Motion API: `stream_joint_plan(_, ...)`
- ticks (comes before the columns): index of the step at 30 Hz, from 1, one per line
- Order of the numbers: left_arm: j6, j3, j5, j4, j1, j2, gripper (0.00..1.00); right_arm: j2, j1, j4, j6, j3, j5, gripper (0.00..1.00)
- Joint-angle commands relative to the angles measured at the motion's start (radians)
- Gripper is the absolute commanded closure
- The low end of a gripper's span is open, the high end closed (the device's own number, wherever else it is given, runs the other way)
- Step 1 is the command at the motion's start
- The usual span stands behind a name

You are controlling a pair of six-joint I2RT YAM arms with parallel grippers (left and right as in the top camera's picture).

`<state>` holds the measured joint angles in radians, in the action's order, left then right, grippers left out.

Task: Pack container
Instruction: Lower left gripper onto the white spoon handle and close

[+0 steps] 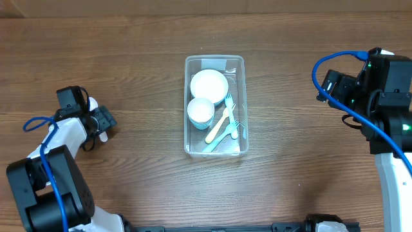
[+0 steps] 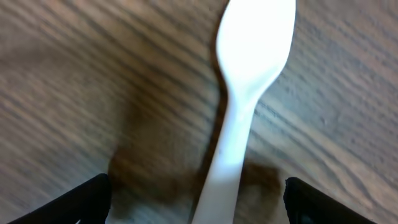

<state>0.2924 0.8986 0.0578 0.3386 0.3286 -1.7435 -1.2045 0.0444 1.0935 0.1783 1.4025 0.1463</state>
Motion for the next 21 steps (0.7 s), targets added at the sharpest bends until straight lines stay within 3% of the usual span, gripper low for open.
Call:
stream_joint_plan(1, -0.028, 0.017, 0.023, -0.038, -0.012, -0.02, 0.17, 0.004, 0.0, -0.003, -0.008, 0.019, 0.01, 0.0)
stream_joint_plan(9, -0.035, 0.017, 0.032, -0.056, -0.104, -0.02, 0.63, 0.004, 0.0, -0.003, -0.008, 0.019, 0.01, 0.0)
stream_joint_plan(11, -0.035, 0.017, 0.055, -0.052, -0.105, -0.02, 0.64, 0.004, 0.0, -0.003, -0.007, 0.019, 0.01, 0.0)
stream_joint_plan(13, -0.035, 0.017, 0.1, -0.036, -0.105, -0.02, 0.58, 0.004, 0.0, -0.003, -0.008, 0.019, 0.01, 0.0)
stream_joint_plan(17, -0.023, 0.017, 0.109, -0.021, -0.105, -0.02, 0.6, 0.004, 0.0, -0.003, -0.007, 0.019, 0.011, 0.0)
stream_joint_plan(21, -0.023, 0.017, 0.109, -0.026, -0.106, -0.02, 0.77, 0.004, 0.0, -0.003, -0.007, 0.019, 0.01, 0.0)
